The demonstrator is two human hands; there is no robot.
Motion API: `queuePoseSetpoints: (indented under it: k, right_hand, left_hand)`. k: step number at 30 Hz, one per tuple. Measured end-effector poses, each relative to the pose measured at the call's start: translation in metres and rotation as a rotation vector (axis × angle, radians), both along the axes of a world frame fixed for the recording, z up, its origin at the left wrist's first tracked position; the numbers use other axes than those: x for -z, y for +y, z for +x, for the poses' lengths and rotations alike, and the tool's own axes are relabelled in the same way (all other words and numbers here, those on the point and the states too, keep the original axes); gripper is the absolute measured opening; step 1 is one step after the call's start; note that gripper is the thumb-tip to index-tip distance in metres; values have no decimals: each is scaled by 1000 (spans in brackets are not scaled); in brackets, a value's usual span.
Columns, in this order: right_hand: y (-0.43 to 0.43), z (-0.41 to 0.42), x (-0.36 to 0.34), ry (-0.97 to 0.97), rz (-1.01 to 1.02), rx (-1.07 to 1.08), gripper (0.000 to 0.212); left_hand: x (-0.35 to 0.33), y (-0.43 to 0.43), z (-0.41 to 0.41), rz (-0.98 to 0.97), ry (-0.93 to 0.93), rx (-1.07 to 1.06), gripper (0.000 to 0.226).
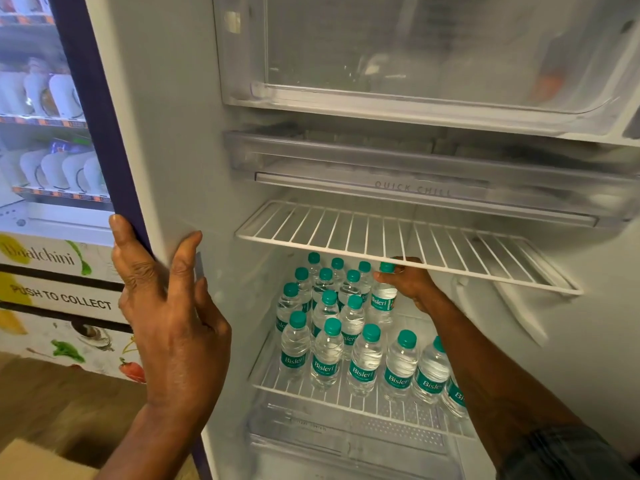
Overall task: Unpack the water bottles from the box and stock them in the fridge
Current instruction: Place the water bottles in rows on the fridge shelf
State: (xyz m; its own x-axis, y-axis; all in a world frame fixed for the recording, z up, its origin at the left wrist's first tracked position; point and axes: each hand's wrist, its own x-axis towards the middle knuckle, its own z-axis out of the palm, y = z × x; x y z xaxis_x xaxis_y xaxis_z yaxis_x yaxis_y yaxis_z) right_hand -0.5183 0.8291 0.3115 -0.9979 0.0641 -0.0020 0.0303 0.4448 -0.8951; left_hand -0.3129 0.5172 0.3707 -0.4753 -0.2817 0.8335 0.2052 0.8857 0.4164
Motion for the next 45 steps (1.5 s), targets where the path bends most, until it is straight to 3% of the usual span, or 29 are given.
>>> queuePoseSetpoints:
  k: [5,27,45]
  right_hand:
    - [-10,2,6,-15,22,29,45]
    - [-15,-23,27,-112,381,-47,54]
    - [-14,-18,28,-112,352,-41,58]
  left_hand:
    - [3,0,0,3,-19,-16,53]
    - [5,-1,-2,5,-54,-43,57]
    - [6,-1,-3,0,-45,-44,58]
